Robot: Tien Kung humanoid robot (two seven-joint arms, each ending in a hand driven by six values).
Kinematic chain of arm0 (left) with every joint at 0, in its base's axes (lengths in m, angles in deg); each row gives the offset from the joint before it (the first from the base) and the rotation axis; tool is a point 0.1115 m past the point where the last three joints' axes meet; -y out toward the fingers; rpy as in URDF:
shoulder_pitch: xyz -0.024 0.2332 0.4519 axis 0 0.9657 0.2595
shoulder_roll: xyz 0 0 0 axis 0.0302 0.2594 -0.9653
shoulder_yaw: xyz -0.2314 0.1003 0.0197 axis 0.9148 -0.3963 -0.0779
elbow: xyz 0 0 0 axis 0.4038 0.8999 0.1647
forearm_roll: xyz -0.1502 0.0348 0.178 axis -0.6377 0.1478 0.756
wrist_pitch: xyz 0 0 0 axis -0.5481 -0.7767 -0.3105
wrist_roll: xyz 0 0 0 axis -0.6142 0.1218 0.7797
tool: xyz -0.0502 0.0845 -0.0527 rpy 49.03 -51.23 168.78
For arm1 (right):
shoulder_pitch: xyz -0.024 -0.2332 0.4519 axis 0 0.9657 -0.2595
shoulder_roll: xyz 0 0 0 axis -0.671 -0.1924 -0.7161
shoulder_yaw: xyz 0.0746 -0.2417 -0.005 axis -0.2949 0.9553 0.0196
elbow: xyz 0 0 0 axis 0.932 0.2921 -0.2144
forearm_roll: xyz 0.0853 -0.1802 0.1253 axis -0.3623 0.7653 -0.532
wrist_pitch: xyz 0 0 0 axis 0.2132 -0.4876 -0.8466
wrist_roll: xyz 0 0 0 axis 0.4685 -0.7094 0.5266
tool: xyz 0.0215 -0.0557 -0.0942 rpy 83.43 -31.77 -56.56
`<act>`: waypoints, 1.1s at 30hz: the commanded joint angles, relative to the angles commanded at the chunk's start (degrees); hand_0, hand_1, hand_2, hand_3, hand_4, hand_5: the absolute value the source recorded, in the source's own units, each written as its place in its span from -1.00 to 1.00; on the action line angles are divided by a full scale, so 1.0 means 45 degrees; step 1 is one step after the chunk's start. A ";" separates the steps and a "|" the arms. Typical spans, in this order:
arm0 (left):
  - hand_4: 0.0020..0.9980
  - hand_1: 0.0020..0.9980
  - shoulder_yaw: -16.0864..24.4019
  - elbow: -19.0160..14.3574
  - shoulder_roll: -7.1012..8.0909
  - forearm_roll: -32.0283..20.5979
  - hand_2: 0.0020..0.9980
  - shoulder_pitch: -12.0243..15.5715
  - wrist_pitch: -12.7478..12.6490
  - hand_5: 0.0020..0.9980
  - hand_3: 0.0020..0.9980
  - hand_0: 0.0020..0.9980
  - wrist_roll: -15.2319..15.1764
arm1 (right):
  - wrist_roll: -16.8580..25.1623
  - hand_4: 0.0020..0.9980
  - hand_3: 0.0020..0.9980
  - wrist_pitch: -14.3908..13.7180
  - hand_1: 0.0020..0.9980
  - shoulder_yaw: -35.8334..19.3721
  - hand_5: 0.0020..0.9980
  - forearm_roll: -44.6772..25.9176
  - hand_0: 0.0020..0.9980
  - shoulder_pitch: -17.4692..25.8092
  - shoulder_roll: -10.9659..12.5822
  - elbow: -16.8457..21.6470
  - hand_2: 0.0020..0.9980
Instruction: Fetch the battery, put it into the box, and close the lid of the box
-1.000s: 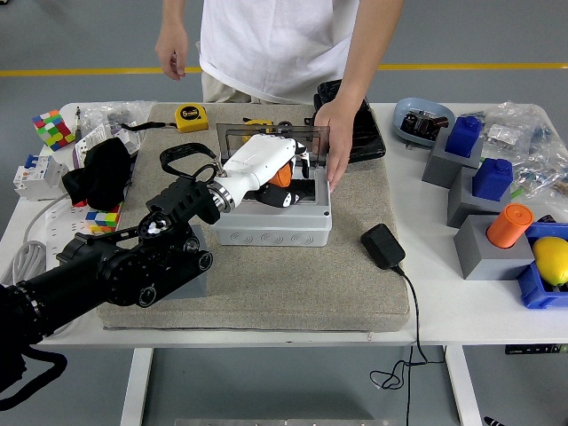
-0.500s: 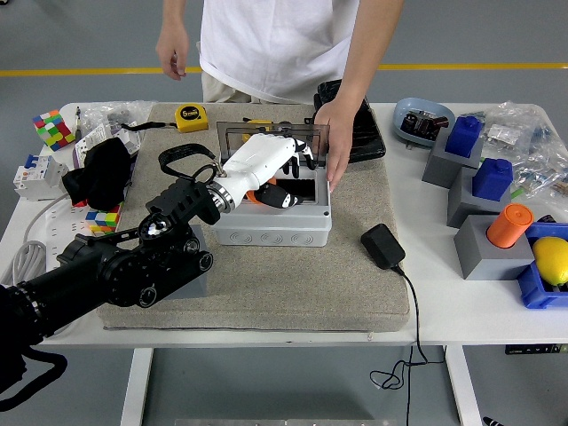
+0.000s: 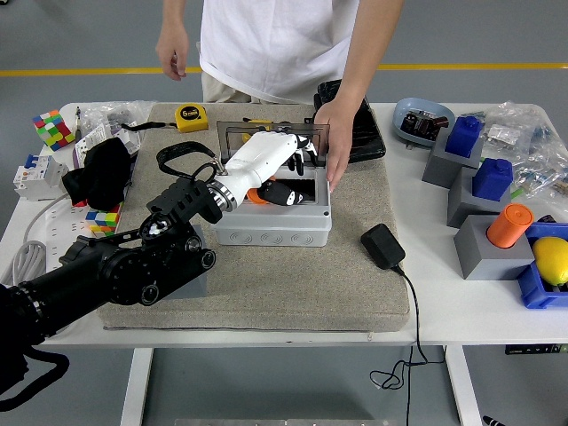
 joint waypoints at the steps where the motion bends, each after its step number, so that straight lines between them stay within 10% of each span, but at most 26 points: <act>1: 0.90 -0.17 0.0000 -0.0034 -0.0003 0.0006 -0.19 0.0002 0.0013 -1.00 0.07 -0.27 -0.0024 | 0.0002 0.91 0.16 -0.0003 0.34 -0.0001 0.09 -0.0001 0.30 -0.0003 -0.0001 0.0000 0.38; 12: 0.90 -0.17 0.0348 -0.1115 0.0369 0.0160 -0.19 0.0160 0.0132 -1.00 0.07 -0.29 0.0022 | -0.0023 0.91 0.16 0.0012 0.34 -0.0226 0.09 0.0165 0.30 0.0002 0.0011 0.0000 0.38; 24: 0.73 -0.18 0.1936 -0.4083 0.1859 0.1223 -0.20 0.1510 0.0433 -1.00 0.05 -0.29 0.0685 | 0.0032 0.91 0.16 -0.0003 0.34 -0.0424 0.09 0.0291 0.30 -0.0001 0.0026 0.0000 0.38; 25: 0.33 -0.22 0.2100 -0.4244 0.1981 0.1376 -0.22 0.1644 0.0448 -1.00 -0.02 -0.27 0.0773 | 0.0038 0.91 0.16 -0.0005 0.34 -0.0437 0.09 0.0298 0.30 0.0001 0.0029 0.0000 0.38; 30: 0.33 -0.22 0.2921 -0.4309 0.2452 0.2104 -0.22 0.2197 0.0384 -1.00 -0.02 -0.27 0.1021 | 0.0029 0.91 0.16 -0.0003 0.34 -0.0529 0.09 0.0382 0.30 0.0015 0.0051 0.0000 0.38; 31: -0.98 -0.19 0.3033 -0.4270 0.2490 0.2198 -0.21 0.2260 0.0374 -1.00 -0.04 -0.38 0.1025 | 0.0031 0.92 0.16 -0.0002 0.34 -0.0540 0.09 0.0383 0.30 0.0018 0.0051 0.0000 0.38; 33: -0.98 -0.19 0.3297 -0.4146 0.2573 0.2562 -0.21 0.2391 0.0360 -1.00 -0.04 -0.38 0.1047 | 0.0040 0.92 0.16 0.0002 0.34 -0.0543 0.09 0.0370 0.30 0.0022 0.0048 0.0000 0.38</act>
